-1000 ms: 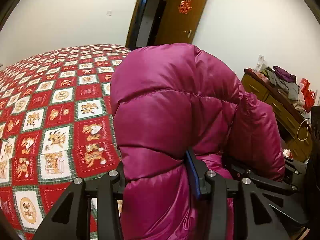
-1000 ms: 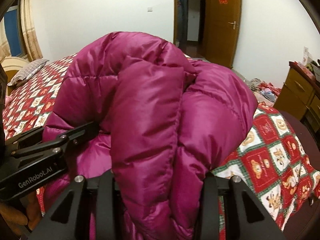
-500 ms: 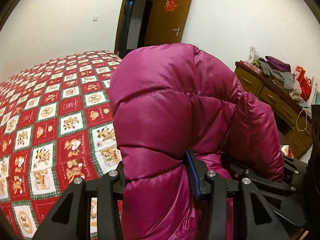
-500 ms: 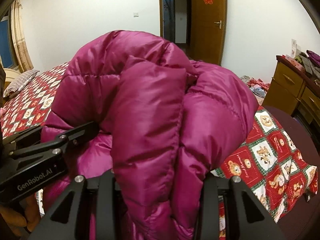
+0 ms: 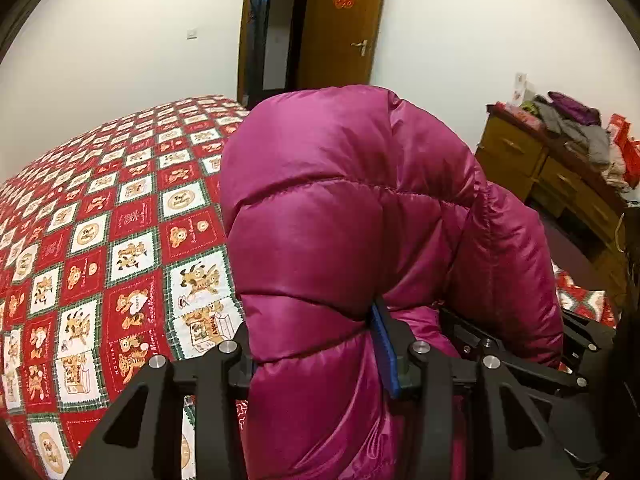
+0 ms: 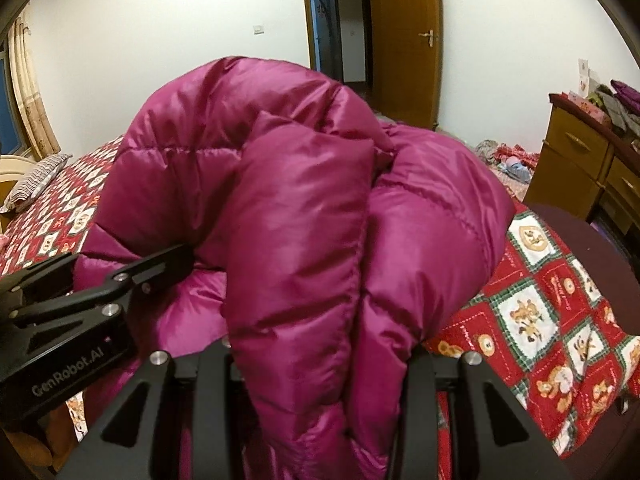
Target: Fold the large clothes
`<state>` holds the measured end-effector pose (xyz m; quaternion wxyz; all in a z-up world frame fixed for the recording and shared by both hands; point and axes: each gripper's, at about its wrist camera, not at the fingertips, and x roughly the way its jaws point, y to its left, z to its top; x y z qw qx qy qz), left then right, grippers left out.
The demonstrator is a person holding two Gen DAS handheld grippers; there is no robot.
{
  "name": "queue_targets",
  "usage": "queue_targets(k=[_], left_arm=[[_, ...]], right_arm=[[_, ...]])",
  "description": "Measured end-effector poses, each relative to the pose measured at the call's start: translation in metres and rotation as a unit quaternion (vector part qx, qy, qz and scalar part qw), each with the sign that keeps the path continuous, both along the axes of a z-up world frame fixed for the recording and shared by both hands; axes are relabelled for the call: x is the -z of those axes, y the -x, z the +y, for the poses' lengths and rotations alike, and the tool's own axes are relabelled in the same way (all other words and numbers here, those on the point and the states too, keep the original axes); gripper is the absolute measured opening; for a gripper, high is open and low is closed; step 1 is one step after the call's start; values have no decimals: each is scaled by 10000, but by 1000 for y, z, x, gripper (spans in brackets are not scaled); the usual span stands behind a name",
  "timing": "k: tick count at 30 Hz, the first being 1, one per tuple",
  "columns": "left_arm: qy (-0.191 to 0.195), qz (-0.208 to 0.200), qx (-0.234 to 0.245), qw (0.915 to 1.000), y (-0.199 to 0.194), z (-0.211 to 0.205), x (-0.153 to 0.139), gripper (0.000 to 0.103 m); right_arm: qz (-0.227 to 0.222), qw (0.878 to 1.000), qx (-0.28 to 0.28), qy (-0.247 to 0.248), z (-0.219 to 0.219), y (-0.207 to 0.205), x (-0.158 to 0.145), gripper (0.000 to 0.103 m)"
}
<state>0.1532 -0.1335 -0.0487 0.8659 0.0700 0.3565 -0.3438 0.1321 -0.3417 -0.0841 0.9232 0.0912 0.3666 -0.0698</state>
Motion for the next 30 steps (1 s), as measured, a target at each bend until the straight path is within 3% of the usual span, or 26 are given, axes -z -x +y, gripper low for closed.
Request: queue_targets(k=[9, 19, 30], left_arm=[[-372, 272, -300, 9985, -21, -12, 29, 45], [-588, 644, -637, 9941, -51, -17, 61, 46], [-759, 524, -876, 9919, -56, -23, 80, 53]], right_arm=[[373, 9986, -139, -355, -4, -25, 27, 38], [708, 9971, -147, -231, 6, -45, 45, 39], [765, 9958, -172, -464, 1, -50, 59, 45]])
